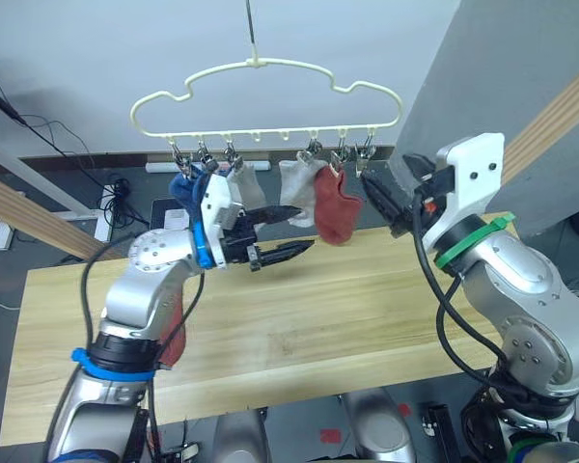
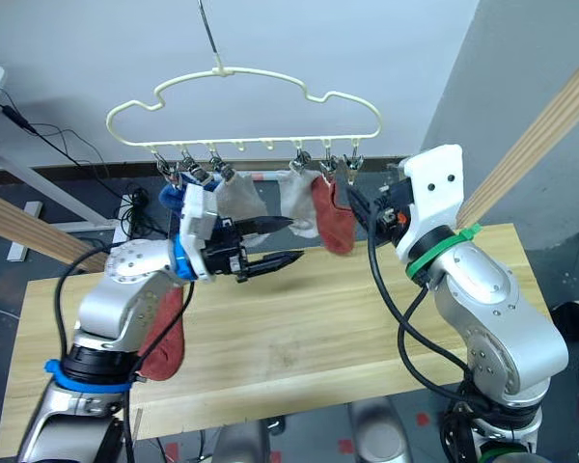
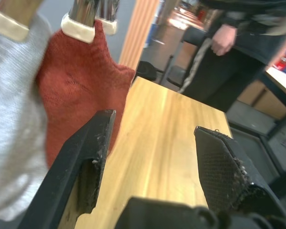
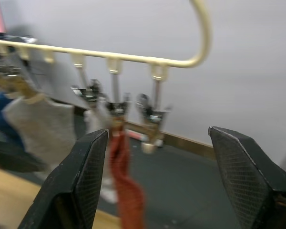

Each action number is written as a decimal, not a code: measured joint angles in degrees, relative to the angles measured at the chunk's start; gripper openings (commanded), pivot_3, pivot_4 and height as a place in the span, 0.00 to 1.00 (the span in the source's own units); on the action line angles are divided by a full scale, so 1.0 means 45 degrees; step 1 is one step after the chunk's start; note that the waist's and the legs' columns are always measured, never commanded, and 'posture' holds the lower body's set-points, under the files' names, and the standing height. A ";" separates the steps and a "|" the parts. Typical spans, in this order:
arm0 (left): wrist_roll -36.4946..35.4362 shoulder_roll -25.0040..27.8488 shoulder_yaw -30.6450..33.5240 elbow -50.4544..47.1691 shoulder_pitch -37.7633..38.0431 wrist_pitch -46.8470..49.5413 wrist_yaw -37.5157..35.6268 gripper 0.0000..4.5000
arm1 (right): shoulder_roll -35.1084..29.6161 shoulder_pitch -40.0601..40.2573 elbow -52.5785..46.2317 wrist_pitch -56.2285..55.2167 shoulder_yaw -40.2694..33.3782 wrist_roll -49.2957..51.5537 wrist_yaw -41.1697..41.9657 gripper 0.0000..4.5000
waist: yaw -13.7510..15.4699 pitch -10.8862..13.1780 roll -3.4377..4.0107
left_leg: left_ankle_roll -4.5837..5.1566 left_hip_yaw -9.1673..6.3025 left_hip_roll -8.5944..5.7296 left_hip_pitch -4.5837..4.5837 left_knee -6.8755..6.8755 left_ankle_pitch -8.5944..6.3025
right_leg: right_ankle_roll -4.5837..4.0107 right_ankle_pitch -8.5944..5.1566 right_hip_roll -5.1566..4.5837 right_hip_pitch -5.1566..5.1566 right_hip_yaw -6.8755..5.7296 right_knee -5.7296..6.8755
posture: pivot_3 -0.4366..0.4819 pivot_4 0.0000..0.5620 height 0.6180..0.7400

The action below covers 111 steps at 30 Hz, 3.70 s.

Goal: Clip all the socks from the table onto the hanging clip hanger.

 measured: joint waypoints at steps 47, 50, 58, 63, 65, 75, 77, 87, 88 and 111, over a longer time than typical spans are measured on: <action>-0.1051 0.0639 0.0426 -0.0775 -0.1638 0.1555 -0.0327 0.67 | 0.1783 -0.1122 0.3226 -0.2263 0.1365 -0.2738 -0.1652 0.78 | 0.0082 0.0000 0.0000 | -0.0007 -0.0001 -0.0001 -0.0002 0.0008 0.0004 | -0.0005 0.0003 -0.0002 -0.0005 0.0001 0.0013 | 0.17 0.61 0.92; -0.1031 0.0593 0.0419 -0.0773 -0.1637 0.1542 -0.0392 0.67 | 0.1889 -0.1115 0.3234 -0.2263 0.1359 -0.2767 -0.1677 0.78 | 0.0082 0.0000 0.0000 | -0.0007 -0.0002 -0.0001 -0.0002 0.0009 0.0004 | -0.0005 0.0003 -0.0003 -0.0005 0.0000 0.0015 | 0.16 0.61 0.92; -0.0858 0.0437 0.0410 -0.0763 -0.1638 0.1536 -0.0447 0.67 | 0.2159 -0.0963 0.3219 -0.2070 0.1281 -0.2778 -0.1819 0.78 | 0.0073 0.0000 0.0000 | -0.0003 -0.0003 -0.0001 -0.0002 0.0010 0.0002 | -0.0006 0.0003 -0.0003 -0.0005 0.0000 0.0018 | 0.16 0.61 0.92; -0.0790 0.0398 0.0403 -0.0762 -0.1638 0.1537 -0.0508 0.67 | 0.2434 -0.0963 0.3122 -0.1841 0.1163 -0.2768 -0.2018 0.78 | 0.0066 0.0000 0.0000 | -0.0004 -0.0004 -0.0001 -0.0002 0.0011 0.0002 | -0.0006 0.0003 -0.0003 -0.0005 0.0000 0.0019 | 0.16 0.62 0.92; -0.0787 0.0396 0.0403 -0.0762 -0.1638 0.1537 -0.0512 0.67 | 0.2462 -0.0963 0.3063 -0.1754 0.1106 -0.2768 -0.2065 0.78 | 0.0064 0.0000 0.0000 | -0.0002 -0.0003 -0.0001 -0.0002 0.0011 0.0002 | -0.0006 0.0003 -0.0003 -0.0005 0.0000 0.0019 | 0.15 0.62 0.92; -0.0784 0.0280 0.0391 -0.0762 -0.1638 0.1544 -0.0516 0.67 | 0.2778 -0.0964 0.2710 -0.1435 0.0862 -0.2772 -0.2320 0.78 | 0.0041 0.0000 0.0000 | -0.0003 -0.0005 -0.0001 -0.0002 0.0014 0.0002 | -0.0007 0.0004 -0.0003 -0.0005 -0.0001 0.0024 | 0.15 0.62 0.92; -0.0784 0.0276 0.0350 -0.0762 -0.1639 0.1545 -0.0520 0.67 | 0.2847 -0.0964 0.2708 -0.1429 0.0838 -0.2765 -0.2343 0.78 | 0.0040 0.0000 0.0000 | -0.0002 -0.0005 -0.0001 -0.0002 0.0014 0.0002 | -0.0007 0.0004 -0.0003 -0.0005 -0.0001 0.0024 | 0.14 0.62 0.92; -0.0783 0.0267 0.0179 -0.0761 -0.1640 0.1545 -0.0524 0.67 | 0.3583 -0.1201 0.2755 -0.1437 0.0313 -0.2587 -0.2283 0.78 | 0.0036 -0.0001 0.0001 | -0.0001 -0.0007 -0.0001 -0.0002 0.0014 0.0001 | -0.0007 0.0004 -0.0003 -0.0005 -0.0002 0.0026 | 0.14 0.62 0.92; -0.0783 0.0262 0.0175 -0.0760 -0.1640 0.1547 -0.0524 0.67 | 0.3623 -0.1253 0.2807 -0.1439 0.0276 -0.2587 -0.2291 0.78 | 0.0035 -0.0001 0.0001 | -0.0001 -0.0006 -0.0001 -0.0002 0.0014 0.0001 | -0.0008 0.0004 -0.0003 -0.0005 -0.0002 0.0026 | 0.14 0.62 0.92; -0.0780 0.0192 0.0035 -0.0761 -0.1640 0.1550 -0.0513 0.68 | 0.4098 -0.1521 0.2925 -0.1437 0.0408 -0.2626 -0.2476 0.52 | 0.0029 -0.0001 0.0001 | 0.0000 -0.0009 -0.0001 -0.0002 0.0016 0.0001 | -0.0008 0.0005 -0.0004 -0.0005 -0.0005 0.0029 | 0.14 0.61 0.92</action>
